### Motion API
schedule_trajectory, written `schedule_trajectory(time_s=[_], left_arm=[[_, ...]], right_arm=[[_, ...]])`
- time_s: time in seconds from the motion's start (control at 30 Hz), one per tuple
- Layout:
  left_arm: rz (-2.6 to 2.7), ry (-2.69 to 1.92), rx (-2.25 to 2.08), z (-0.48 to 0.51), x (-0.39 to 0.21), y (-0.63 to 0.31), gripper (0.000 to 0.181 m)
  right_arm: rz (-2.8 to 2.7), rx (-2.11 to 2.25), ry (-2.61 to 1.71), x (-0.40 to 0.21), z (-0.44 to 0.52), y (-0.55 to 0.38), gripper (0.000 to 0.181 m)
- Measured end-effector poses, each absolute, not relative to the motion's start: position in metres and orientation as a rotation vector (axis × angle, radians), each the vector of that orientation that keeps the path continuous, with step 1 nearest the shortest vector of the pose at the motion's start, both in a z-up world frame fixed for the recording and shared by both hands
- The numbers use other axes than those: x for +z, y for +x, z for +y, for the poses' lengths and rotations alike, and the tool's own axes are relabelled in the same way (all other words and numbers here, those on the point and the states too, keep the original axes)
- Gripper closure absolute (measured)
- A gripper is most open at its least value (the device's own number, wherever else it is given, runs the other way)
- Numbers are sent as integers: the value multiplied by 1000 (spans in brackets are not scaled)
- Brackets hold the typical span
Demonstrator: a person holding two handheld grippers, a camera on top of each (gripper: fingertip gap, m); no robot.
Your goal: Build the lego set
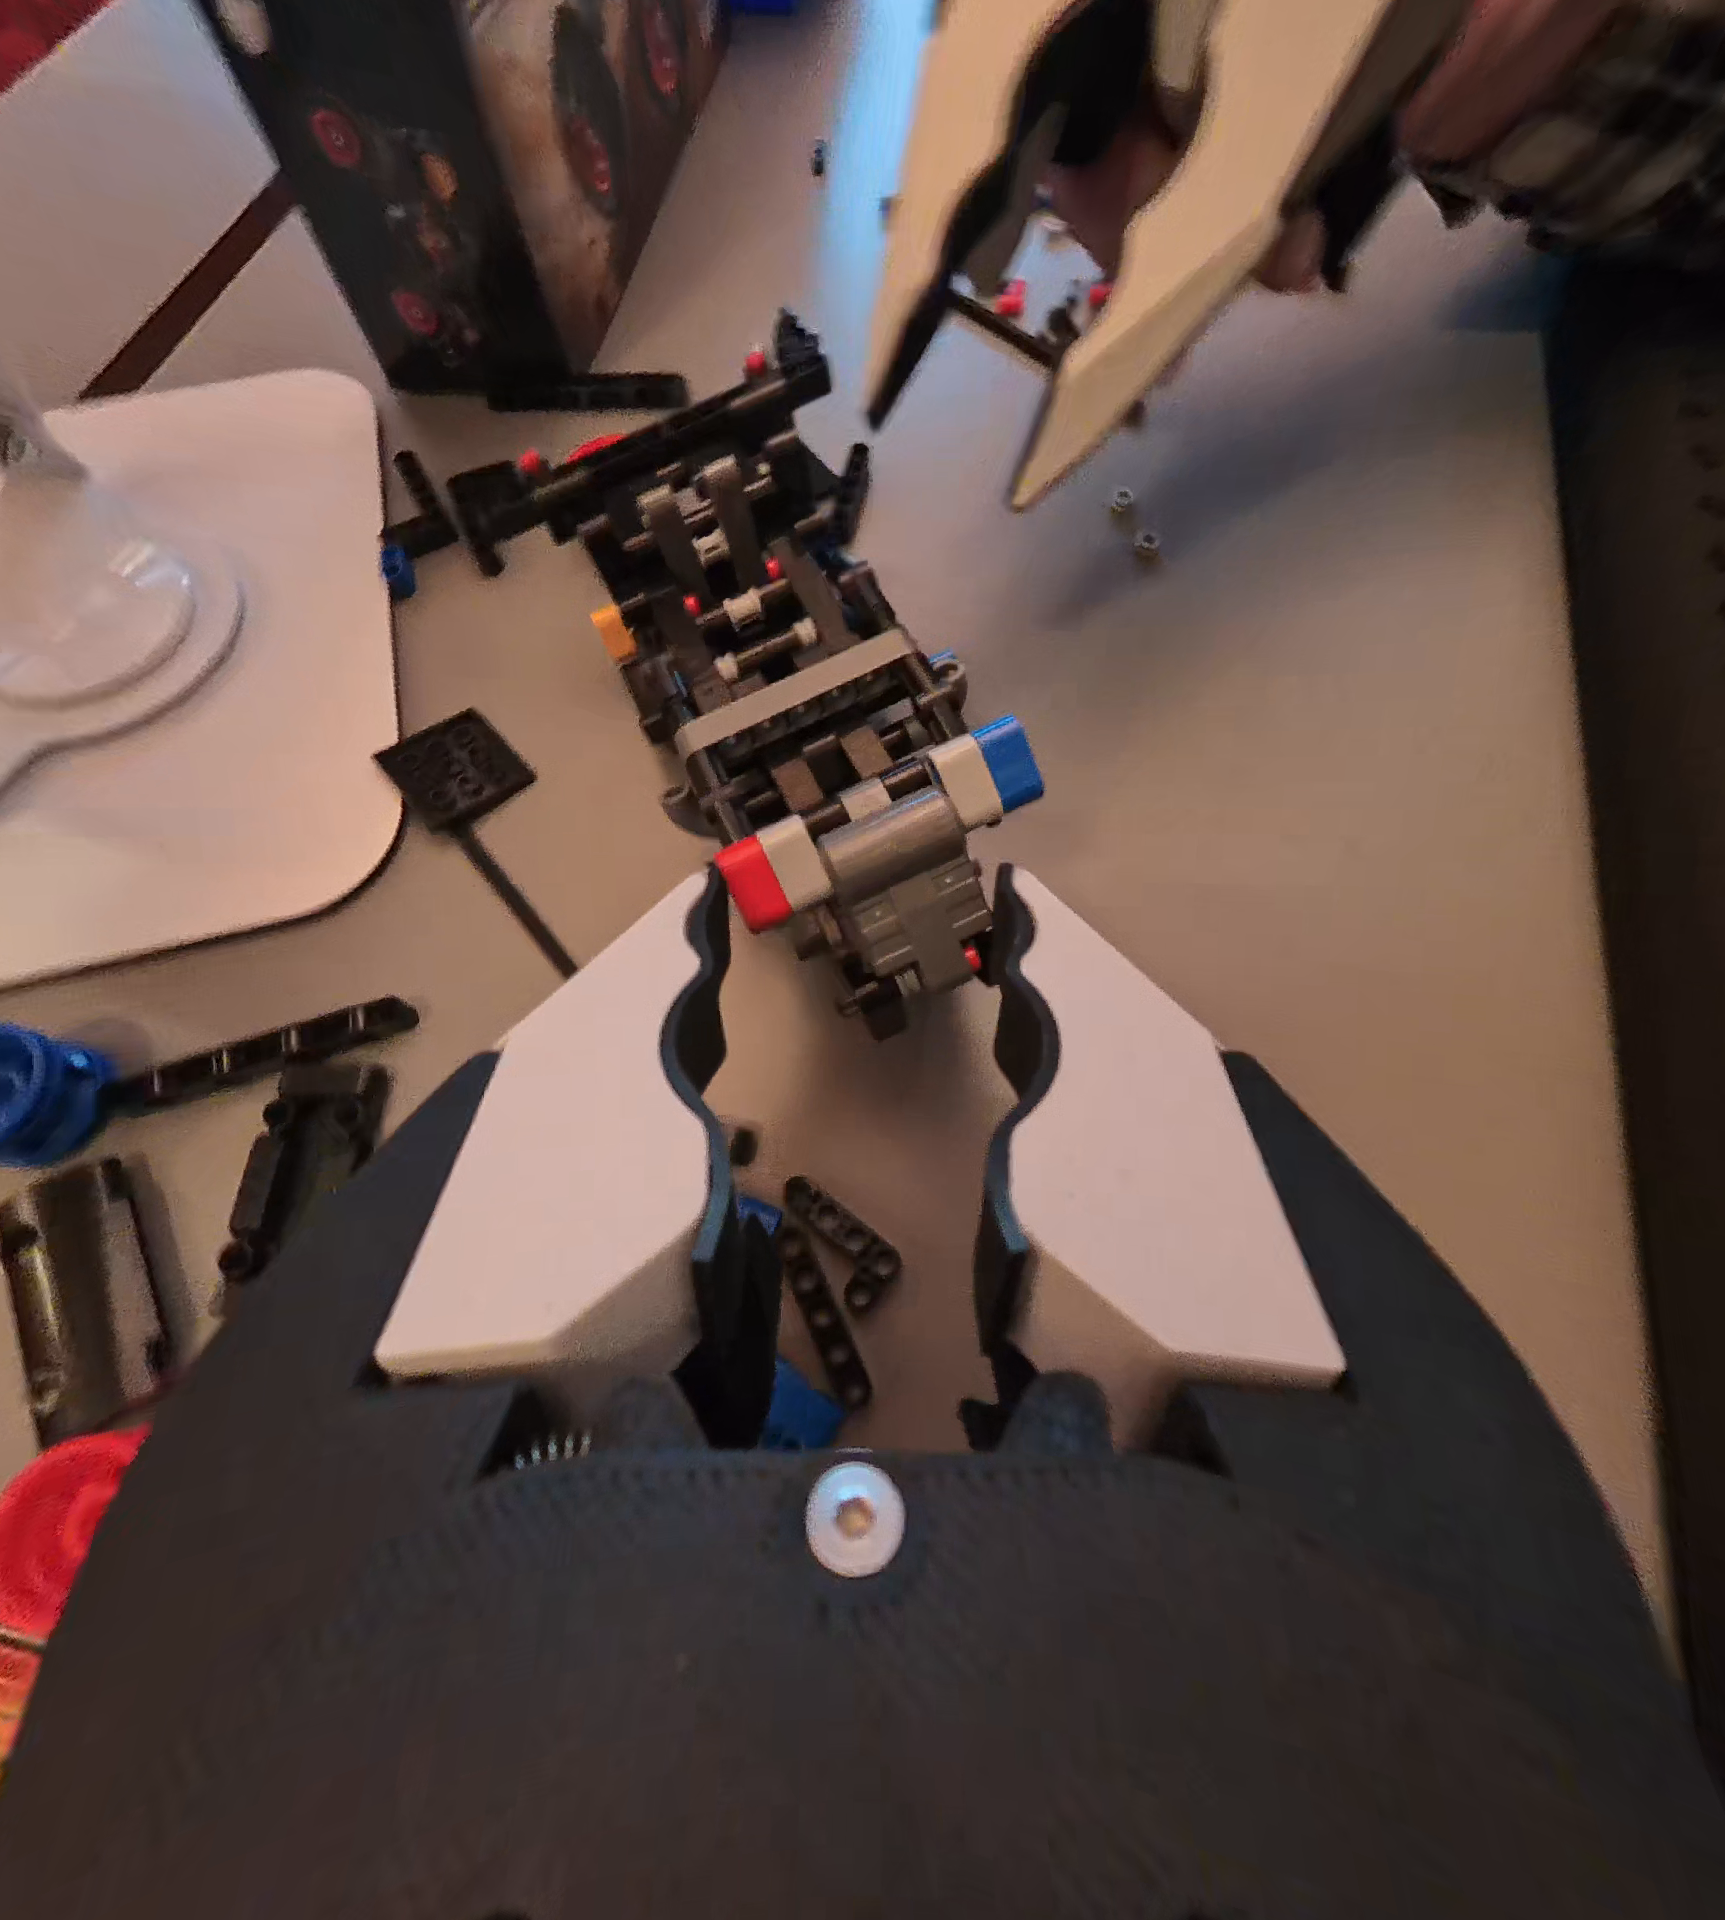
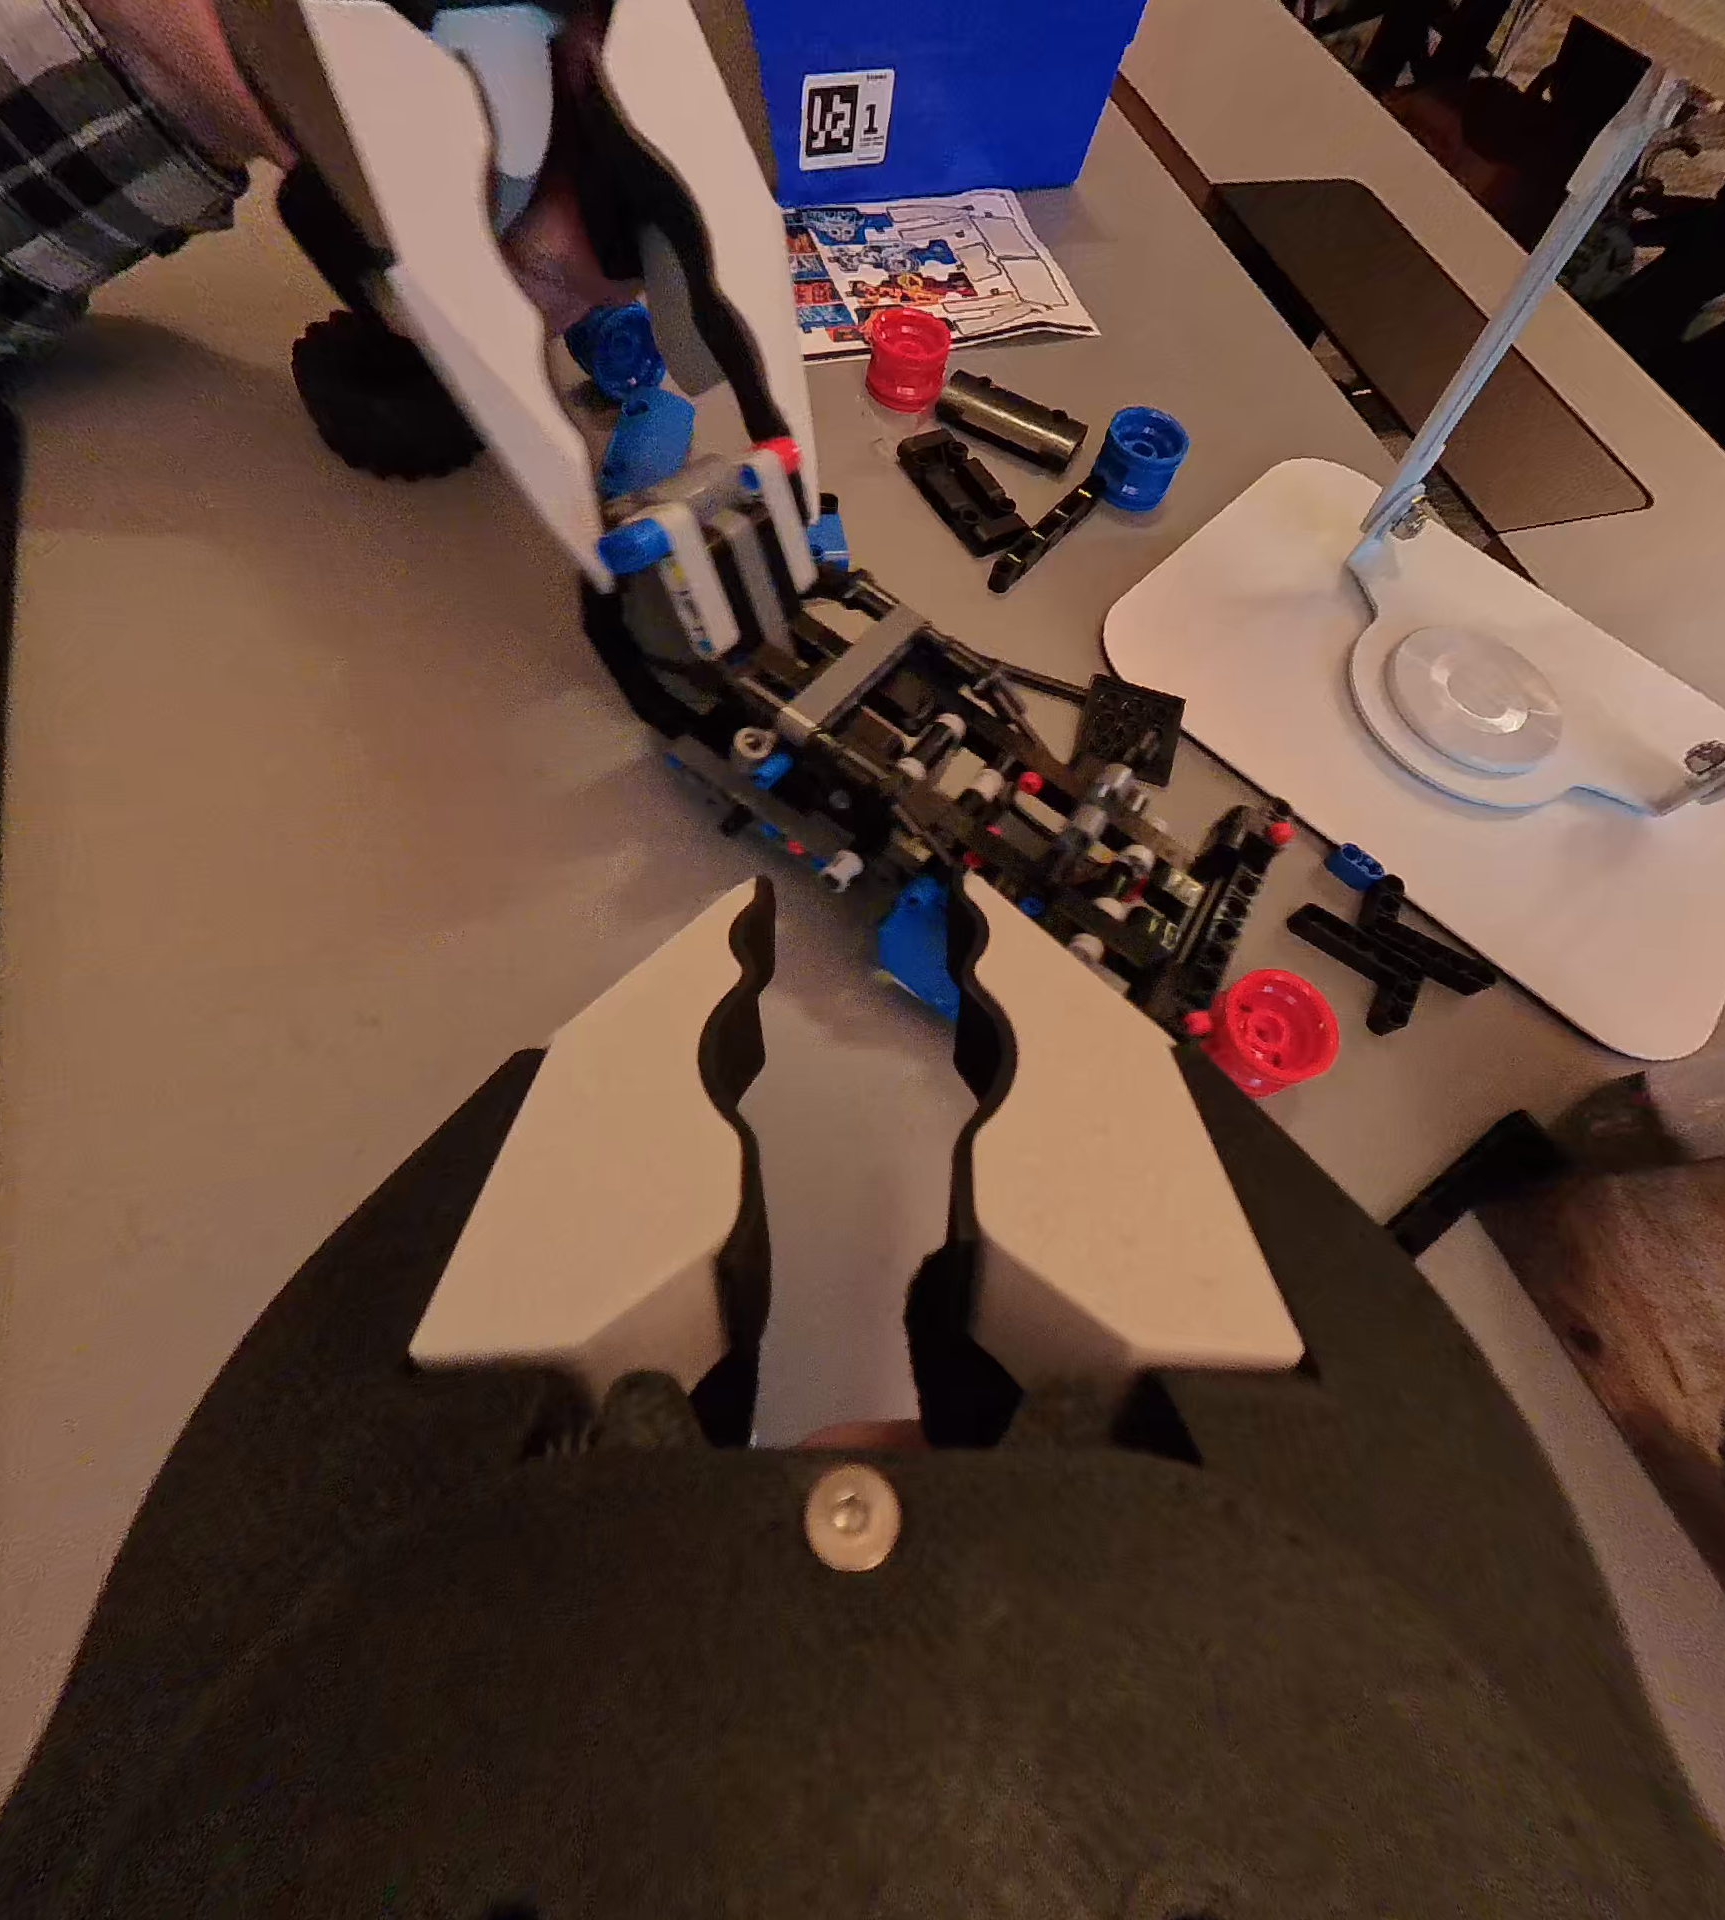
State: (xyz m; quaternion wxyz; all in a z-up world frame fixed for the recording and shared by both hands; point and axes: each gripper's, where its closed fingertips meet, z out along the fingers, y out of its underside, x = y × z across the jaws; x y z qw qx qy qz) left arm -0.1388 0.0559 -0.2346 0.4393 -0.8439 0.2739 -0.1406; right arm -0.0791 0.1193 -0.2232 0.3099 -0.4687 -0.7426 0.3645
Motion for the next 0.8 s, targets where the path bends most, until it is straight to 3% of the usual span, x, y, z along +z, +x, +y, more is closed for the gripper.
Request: schedule_trajectory(time_s=[0.4,0.47,0.8], left_arm=[[237,-2121,-652,71,-239,-170,140],[191,-2102,-677,73,-237,-174,158],[164,-2108,-679,74,-239,-178,158]], right_arm=[[-1933,1050,-1261,-217,118,-77,150],[-1933,1054,-1261,-216,117,-77,150],[-1941,1049,-1259,-218,116,-77,150]])
